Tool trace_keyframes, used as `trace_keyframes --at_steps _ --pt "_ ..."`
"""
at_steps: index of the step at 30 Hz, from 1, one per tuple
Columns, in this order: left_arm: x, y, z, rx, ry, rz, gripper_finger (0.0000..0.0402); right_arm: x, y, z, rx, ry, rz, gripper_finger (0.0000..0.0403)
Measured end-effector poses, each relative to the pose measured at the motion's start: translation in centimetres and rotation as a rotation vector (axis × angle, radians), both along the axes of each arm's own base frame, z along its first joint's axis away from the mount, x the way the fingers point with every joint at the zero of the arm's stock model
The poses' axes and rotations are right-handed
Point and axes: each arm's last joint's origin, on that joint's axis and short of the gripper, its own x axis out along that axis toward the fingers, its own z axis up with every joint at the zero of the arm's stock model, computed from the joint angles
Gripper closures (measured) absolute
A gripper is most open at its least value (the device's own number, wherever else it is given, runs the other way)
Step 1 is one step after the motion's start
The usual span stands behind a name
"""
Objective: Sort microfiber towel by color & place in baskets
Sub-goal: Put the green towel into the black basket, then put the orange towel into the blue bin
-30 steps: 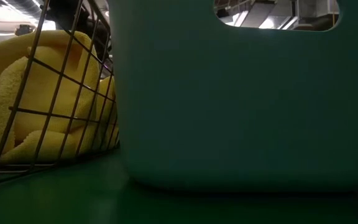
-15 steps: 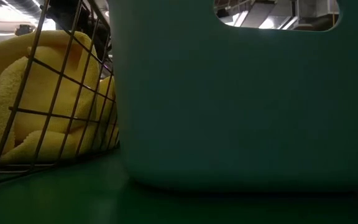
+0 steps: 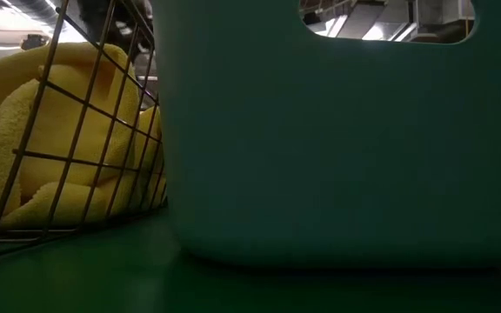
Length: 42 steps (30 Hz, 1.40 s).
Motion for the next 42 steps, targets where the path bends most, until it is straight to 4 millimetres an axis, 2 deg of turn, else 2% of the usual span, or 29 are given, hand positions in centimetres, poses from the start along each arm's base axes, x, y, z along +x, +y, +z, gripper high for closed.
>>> trace_keyframes --at_steps 3,6,11,15,24,31,37,42 --pt "0.3 0.2 1.7 0.033 -0.071 0.075 0.0206 0.0 0.0 0.0 0.000 0.000 0.000 0.0397" --pt "0.8 0.4 3.0 0.093 -0.157 0.058 0.0206 0.0 0.0 0.0 0.000 0.000 0.000 0.0397" --pt "2.2 0.8 4.4 0.281 -0.254 -0.081 0.0206 0.0 0.0 0.1 0.001 -0.001 0.020 0.0397" --pt "4.0 0.5 5.2 0.463 -0.301 -0.213 0.0206 0.4 0.4 1.4 0.026 -0.030 0.056 0.0398" --pt "7.7 -1.8 7.1 0.761 -0.439 -0.532 0.0206 0.9 0.4 7.8 -0.024 -0.151 0.061 0.0398" --pt "9.5 -4.4 7.4 0.858 -0.478 -0.737 0.0206 1.5 -0.1 13.9 -0.114 -0.447 0.134 0.0398" --pt "10.6 -6.7 7.4 0.904 -0.460 -0.827 0.0206 1.4 -1.0 19.2 -0.226 -0.727 0.185 0.0398" --pt "11.2 -8.5 7.4 0.914 -0.469 -0.884 0.0206 0.9 -2.1 23.0 -0.318 -0.917 0.152 0.0398"
